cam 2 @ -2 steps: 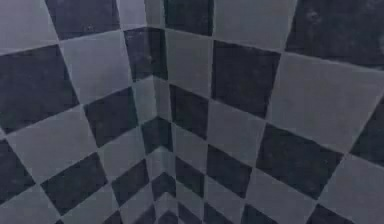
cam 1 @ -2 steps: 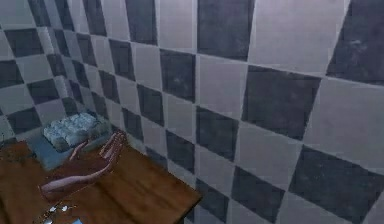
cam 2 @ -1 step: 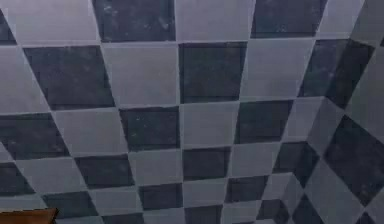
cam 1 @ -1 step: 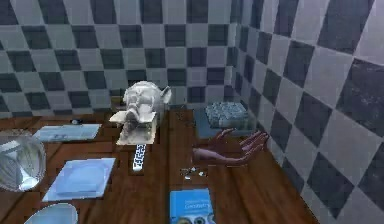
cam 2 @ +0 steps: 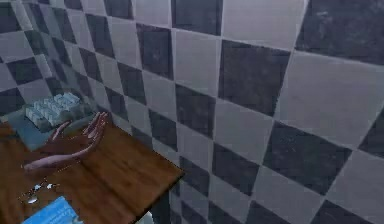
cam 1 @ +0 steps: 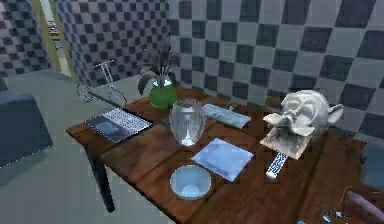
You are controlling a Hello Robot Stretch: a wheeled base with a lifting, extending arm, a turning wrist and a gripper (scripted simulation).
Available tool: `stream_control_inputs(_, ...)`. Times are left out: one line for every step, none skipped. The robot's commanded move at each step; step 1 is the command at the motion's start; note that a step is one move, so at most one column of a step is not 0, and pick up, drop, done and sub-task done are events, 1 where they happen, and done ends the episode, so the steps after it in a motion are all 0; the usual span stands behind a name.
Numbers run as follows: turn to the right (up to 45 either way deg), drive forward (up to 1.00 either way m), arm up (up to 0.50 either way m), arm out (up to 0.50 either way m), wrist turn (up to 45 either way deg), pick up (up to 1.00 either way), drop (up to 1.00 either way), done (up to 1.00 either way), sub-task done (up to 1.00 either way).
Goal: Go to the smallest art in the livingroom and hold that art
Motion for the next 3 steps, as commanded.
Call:
stream_control_inputs(-30.0,0.00,0.00,0.00,0.0,0.00,0.00,0.00,0.00)
stream_control_inputs(0.0,0.00,0.50,0.00,0.0,0.00,0.00,0.00,0.00)
stream_control_inputs(0.0,0.00,0.36,0.00,0.0,0.00,0.00,0.00,0.00)
